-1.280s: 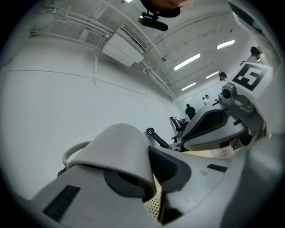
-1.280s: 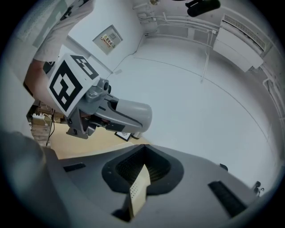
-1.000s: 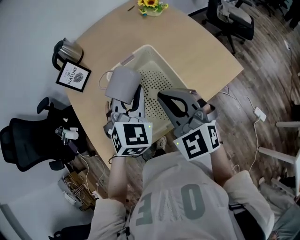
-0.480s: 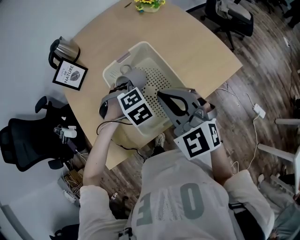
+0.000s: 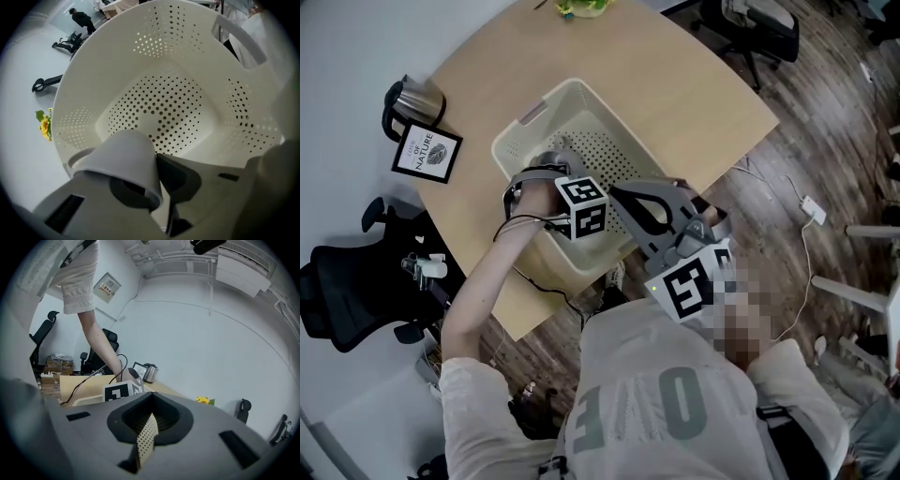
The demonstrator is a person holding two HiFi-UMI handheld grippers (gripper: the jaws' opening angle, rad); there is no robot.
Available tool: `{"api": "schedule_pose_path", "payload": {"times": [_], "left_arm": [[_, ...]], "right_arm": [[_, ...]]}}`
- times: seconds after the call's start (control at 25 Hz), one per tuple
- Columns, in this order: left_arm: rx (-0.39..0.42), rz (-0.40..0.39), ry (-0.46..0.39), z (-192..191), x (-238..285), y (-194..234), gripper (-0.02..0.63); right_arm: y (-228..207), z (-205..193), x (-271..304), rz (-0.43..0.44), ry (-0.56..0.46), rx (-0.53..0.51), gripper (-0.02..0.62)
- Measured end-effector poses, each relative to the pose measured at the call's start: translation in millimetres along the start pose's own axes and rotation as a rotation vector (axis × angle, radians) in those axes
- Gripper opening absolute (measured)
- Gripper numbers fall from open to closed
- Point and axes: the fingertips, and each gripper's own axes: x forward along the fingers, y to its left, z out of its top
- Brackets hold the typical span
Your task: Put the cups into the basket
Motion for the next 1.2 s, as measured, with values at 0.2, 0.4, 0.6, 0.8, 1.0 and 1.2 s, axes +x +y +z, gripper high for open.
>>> {"api": "schedule_pose_path", "payload": {"times": [0.2,0.4,0.6,0.8,1.0,1.2], "left_arm": [[0.11,-0.006,0.028,13.1,6.0,-9.5,0.049],[0.216,0.004,0.083,16.1,15.2,-17.4,0.049],[0.272,0.036,0.119,17.3,19.1,-21.4,0.052],[0.225,0.085,0.089,21.4,15.7,-16.5,0.058],[0.195,0.088,0.056,22.8,3.3,-21.2,0.074],[0.157,0.089,-0.007,21.9,-16.0,-31.5,0.114]], "right_arm": [[-3.7,-11.5,-2.5,-0.012,0.02,0.033,-0.002],[-3.1,-20.7,-5.8,-0.021,0.035,0.05,-0.002],[-1.8,-26.0,-9.4,-0.027,0.046,0.061,-0.002],[0.8,-23.9,-10.2,-0.026,0.041,0.06,-0.002],[4.2,-18.2,-11.5,-0.019,0.033,0.044,-0.002],[4.0,-7.7,-9.9,-0.018,0.023,0.015,-0.002]]}}
